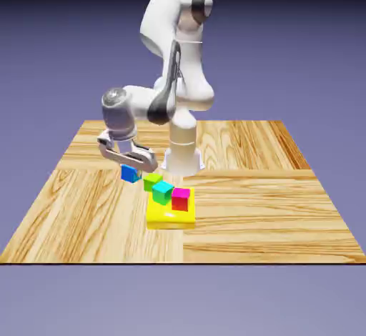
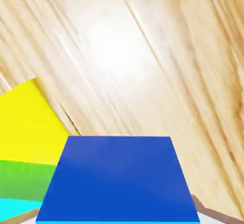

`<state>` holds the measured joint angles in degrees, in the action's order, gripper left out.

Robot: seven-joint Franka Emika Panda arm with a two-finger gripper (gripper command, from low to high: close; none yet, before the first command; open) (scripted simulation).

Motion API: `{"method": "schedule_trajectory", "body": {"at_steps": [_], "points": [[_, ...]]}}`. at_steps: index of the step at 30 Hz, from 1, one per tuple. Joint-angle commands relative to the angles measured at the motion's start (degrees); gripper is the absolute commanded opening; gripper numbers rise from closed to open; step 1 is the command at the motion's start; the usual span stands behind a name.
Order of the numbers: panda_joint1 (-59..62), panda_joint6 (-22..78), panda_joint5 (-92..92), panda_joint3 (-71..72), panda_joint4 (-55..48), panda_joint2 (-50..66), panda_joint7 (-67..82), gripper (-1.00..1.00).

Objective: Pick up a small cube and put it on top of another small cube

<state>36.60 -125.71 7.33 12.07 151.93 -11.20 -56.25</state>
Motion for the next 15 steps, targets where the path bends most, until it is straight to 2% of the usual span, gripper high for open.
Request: {"method": "schedule_trajectory", "body": {"at_steps": [1,6,8,14,15], "points": [[0.68,1.36,2.29,1.22,0.08,-0.74,-2.54,-1.0],[4.07,8.07,14.74,7.29,0.49,-4.45,-14.63,-1.0],[4.2,8.32,15.2,7.52,0.51,-4.59,-15.08,-1.0],[2.62,-4.45,17.73,9.55,5.32,3.32,-13.94,-1.0],[2.62,-4.45,17.73,9.55,5.32,3.32,-13.94,1.0]]}}
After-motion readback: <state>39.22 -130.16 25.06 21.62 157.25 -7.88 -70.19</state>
